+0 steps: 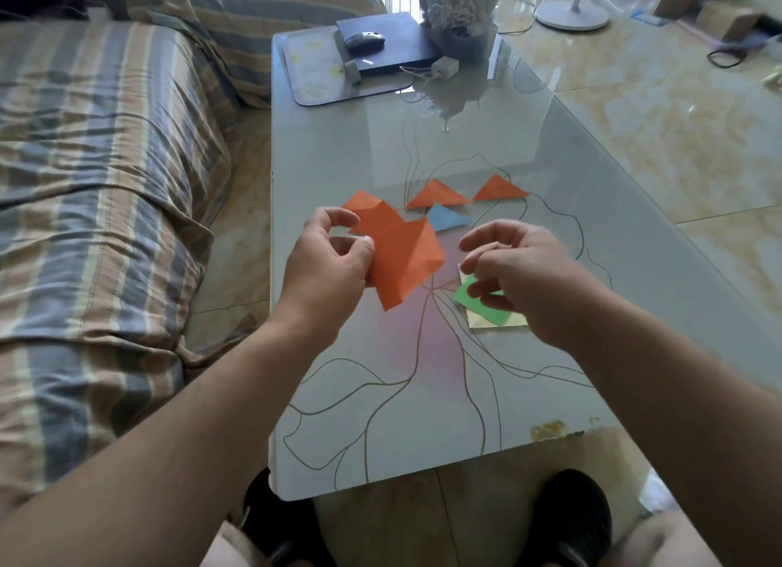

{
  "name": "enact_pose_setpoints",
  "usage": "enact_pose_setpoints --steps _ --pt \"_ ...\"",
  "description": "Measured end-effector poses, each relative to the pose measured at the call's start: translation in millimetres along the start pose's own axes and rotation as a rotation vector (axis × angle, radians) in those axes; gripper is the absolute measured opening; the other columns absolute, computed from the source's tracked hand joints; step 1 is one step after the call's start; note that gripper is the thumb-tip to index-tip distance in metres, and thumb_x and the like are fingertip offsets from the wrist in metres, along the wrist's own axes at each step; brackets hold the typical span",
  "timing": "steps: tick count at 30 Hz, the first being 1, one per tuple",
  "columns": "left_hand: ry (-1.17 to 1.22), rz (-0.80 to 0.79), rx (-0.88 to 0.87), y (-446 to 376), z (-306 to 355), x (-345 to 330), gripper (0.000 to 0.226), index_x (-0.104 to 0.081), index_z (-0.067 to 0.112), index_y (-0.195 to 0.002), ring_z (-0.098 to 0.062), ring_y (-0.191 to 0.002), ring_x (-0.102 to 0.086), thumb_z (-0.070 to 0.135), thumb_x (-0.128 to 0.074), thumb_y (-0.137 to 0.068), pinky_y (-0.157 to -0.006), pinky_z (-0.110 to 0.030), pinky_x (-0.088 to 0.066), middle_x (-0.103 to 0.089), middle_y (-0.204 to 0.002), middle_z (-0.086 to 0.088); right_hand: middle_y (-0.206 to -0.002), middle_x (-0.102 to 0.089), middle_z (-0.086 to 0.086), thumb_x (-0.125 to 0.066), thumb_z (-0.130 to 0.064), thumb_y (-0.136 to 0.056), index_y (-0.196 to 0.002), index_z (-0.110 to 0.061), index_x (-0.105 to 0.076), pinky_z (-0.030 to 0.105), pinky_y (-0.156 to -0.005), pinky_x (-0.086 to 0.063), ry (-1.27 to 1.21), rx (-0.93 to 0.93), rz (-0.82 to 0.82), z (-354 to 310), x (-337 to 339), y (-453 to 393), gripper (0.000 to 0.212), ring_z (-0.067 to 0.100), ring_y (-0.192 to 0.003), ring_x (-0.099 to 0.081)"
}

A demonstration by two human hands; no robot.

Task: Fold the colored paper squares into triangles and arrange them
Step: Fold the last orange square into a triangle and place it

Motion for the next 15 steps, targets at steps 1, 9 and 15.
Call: enact_pose_setpoints --steps 1,9,15 --pt "-0.030 -0.034 -0.008 0.3 0.6 -0.9 0.027 -0.053 0.028 -0.119 -0.027 -0.088 -0.075 0.019 -0.064 -0.096 -0.080 -0.048 -0.064 -0.073 -0.093 -0.007 -0.085 -0.071 0.006 -0.061 0.003 -0.091 -0.094 -0.019 -0.071 0.034 -0.070 -0.051 -0.038 0.008 0.038 -1.0 5.5 -2.6 0.024 0.019 -0.065 -0.065" --pt "-0.184 -0.413 -0.041 15.0 -1.5 -30.9 0.064 -0.048 0.050 -0.133 -0.024 -0.093 -0.076 0.014 -0.078 -0.089 -0.088 -0.052 -0.062 -0.079 -0.099 0.001 -0.089 -0.069 -0.007 -0.078 -0.026 -0.090 -0.102 -0.031 -0.071 0.030 -0.066 -0.056 0.206 0.290 -0.008 -4.9 -4.0 -4.0 0.015 0.017 -0.074 -0.066" --pt "-0.212 -0.479 -0.140 26.9 9.1 -37.2 0.066 -0.047 0.040 -0.123 -0.025 -0.076 -0.075 0.010 -0.087 -0.080 -0.068 -0.041 -0.062 -0.068 -0.102 -0.001 -0.084 -0.075 -0.004 -0.082 -0.018 -0.089 -0.100 -0.024 -0.076 0.022 -0.065 -0.050 0.260 0.210 -0.214 4.1 -20.4 0.4 0.014 0.003 -0.068 -0.066"
Point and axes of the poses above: each hand's wrist, its own y-axis away from the middle knuckle, its own x-axis out of the back of the hand, z = x × y, the point moved 6 cm from there along -y, towards the middle knuckle
